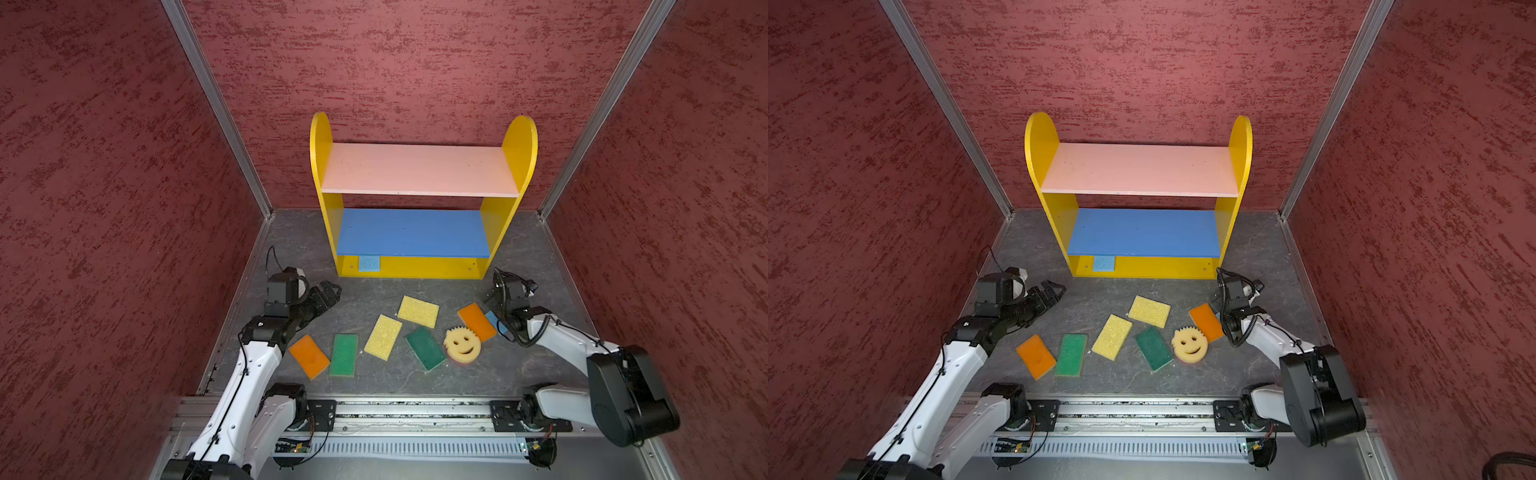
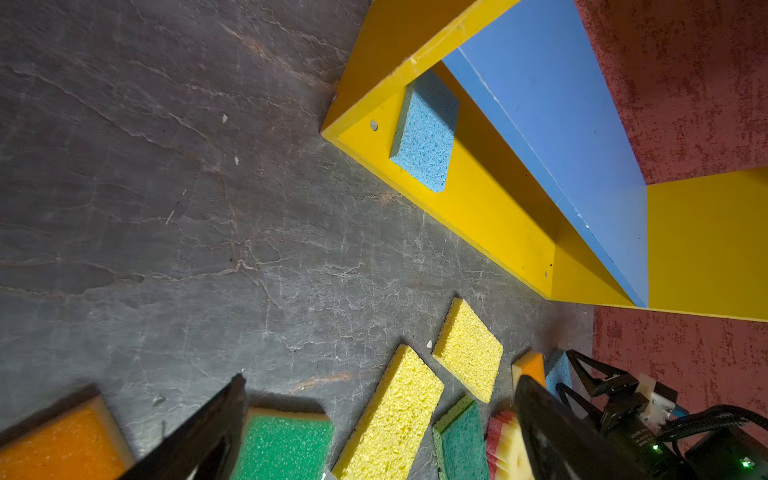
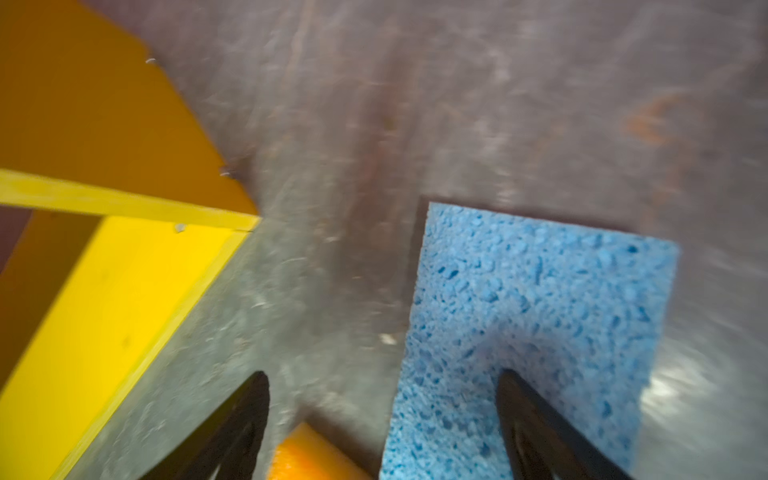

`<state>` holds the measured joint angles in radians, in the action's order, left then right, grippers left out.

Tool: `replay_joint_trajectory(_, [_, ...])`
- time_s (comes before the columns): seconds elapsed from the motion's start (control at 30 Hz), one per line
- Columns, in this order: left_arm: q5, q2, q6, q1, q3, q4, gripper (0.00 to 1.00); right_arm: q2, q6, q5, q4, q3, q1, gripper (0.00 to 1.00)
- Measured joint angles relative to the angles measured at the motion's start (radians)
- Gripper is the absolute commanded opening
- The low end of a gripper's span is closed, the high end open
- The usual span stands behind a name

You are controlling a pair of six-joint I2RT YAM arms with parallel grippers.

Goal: Place and organize the cleaning sponges onto the shelf
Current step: 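Move the right gripper down over the second blue sponge on the table, then close the right gripper on the second blue sponge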

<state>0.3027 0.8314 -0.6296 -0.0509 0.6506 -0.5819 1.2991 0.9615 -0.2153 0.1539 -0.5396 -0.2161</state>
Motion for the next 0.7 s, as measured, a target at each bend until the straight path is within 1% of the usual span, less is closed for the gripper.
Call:
replay_joint_trajectory(0.17, [0.006, 0.001, -0.001, 0.001, 0.0, 0.0, 0.99, -0.013, -0.058, 0.045, 0.007, -0.023, 0.0, 0.83])
replay_joint_trajectory(0.23, [0.006, 0.001, -0.001, 0.002, 0.0, 0.0, 0.99, -0.048, -0.065, 0.047, 0.026, -0.013, 0.0, 0.84])
replay_joint_trajectory(0.33, [0.007, 0.002, -0.002, 0.002, 0.0, 0.0, 0.99, -0.148, -0.069, 0.041, 0.09, 0.011, 0.008, 0.84])
replay_joint_trajectory(0.43, [0.008, 0.009, -0.002, 0.002, 0.0, 0.006, 0.99, -0.241, -0.069, 0.039, 0.16, 0.035, 0.055, 0.86])
replay_joint_trajectory(0.5, [0.01, 0.019, -0.002, 0.002, 0.0, 0.014, 1.0, -0.272, -0.074, 0.044, 0.191, 0.056, 0.1, 0.87])
replay_joint_trajectory(0.6, [0.016, 0.04, -0.005, 0.002, 0.0, 0.024, 1.0, -0.279, -0.082, 0.066, 0.213, 0.104, 0.168, 0.87])
replay_joint_trajectory(0.7, [0.027, 0.051, -0.008, 0.002, 0.0, 0.028, 0.98, -0.242, -0.09, 0.105, 0.208, 0.15, 0.193, 0.83])
